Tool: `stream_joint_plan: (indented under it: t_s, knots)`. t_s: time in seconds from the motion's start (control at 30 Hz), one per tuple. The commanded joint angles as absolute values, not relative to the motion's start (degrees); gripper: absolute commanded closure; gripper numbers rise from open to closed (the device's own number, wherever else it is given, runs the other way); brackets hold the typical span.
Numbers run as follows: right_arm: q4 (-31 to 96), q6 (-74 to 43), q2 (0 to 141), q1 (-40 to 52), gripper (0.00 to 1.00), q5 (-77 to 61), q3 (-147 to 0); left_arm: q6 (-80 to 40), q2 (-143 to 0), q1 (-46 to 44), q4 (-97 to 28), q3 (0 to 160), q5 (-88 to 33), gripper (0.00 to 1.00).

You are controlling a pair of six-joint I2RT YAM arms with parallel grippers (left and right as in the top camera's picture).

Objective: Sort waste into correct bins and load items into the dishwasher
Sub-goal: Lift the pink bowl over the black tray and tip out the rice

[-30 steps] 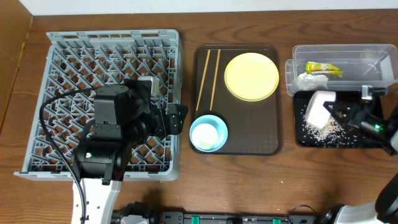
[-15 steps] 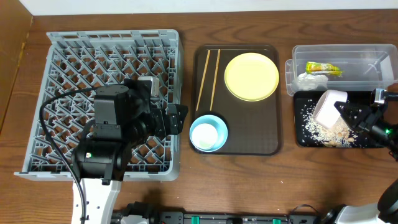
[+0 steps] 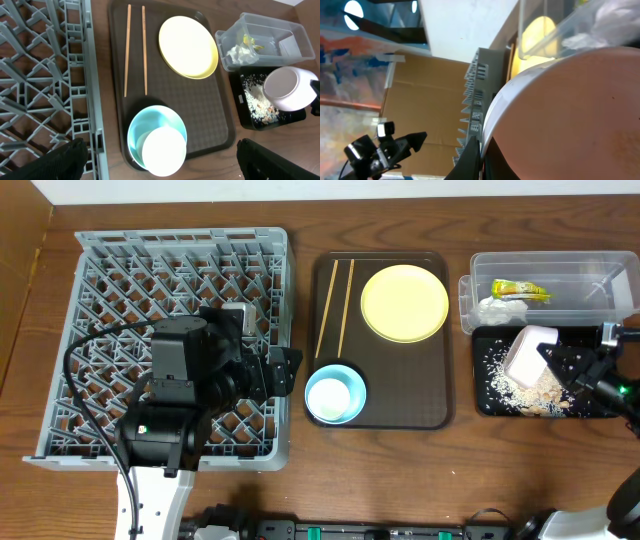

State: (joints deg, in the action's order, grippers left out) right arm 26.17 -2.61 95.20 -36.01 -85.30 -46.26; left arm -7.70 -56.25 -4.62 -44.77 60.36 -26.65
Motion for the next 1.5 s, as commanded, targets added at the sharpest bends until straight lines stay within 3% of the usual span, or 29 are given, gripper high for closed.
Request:
stream_joint_plan:
  t_s: [0.0, 0.13, 0.27, 0.4, 0.53, 0.73, 0.83, 1.0, 1.13, 1.23, 1.33, 1.47]
  knots:
    - [25.45, -3.57, 91.92, -33.45, 0.99, -89.41, -46.26, -7.99, -56.12, -4.69, -44.77, 61.32, -27.00, 0.04]
    - [23.40, -2.46, 88.36, -31.79, 0.99, -86.21, -46.26, -7.99, -56.12, -4.69, -44.77, 61.32, -27.00, 0.04]
    - [21.02, -14.76, 87.66, -31.97, 0.99, -71.85, -46.26, -7.99, -56.12, -4.69, -44.77, 61.32, -27.00, 0.04]
    - [11.73, -16.69, 87.57, -31.42, 0.99, -86.89, -46.28, -7.99, -56.12, -4.69, -44.77, 61.32, -27.00, 0.04]
    - [10.59, -24.16, 87.55, -31.11, 0.99, -78.61, -46.26, -7.99, -56.12, -4.69, -44.77, 61.32, -27.00, 0.04]
    - [13.37, -25.39, 87.55, -30.30, 0.99, -72.66, -46.26, -7.99, -56.12, -4.69, -44.77, 61.32, -27.00, 0.04]
    - [6.83, -25.65, 87.53, -29.91, 0.99, -83.88, -46.26, -7.99, -56.12, -4.69, -44.77, 61.32, -27.00, 0.04]
    - [9.15, -29.17, 87.53, -29.06, 0.99, -69.95, -46.26, -7.99, -56.12, -4.69, -44.77, 61.32, -27.00, 0.04]
    - [6.63, -25.19, 87.48, -27.64, 0.99, -76.69, -46.26, -7.99, -56.12, -4.69, -44.77, 61.32, -27.00, 0.04]
    - [10.59, -30.98, 87.53, -27.11, 0.99, -68.84, -46.26, -7.99, -56.12, -4.69, -44.77, 61.32, -27.00, 0.04]
    - [5.19, -27.00, 87.39, -25.93, 0.99, -80.77, -46.26, -7.99, -56.12, -4.69, -44.77, 61.32, -27.00, 0.04]
    - [7.11, -30.06, 87.31, -23.88, 0.99, -73.47, -46.28, -7.99, -56.12, -4.69, -44.77, 61.32, -27.00, 0.04]
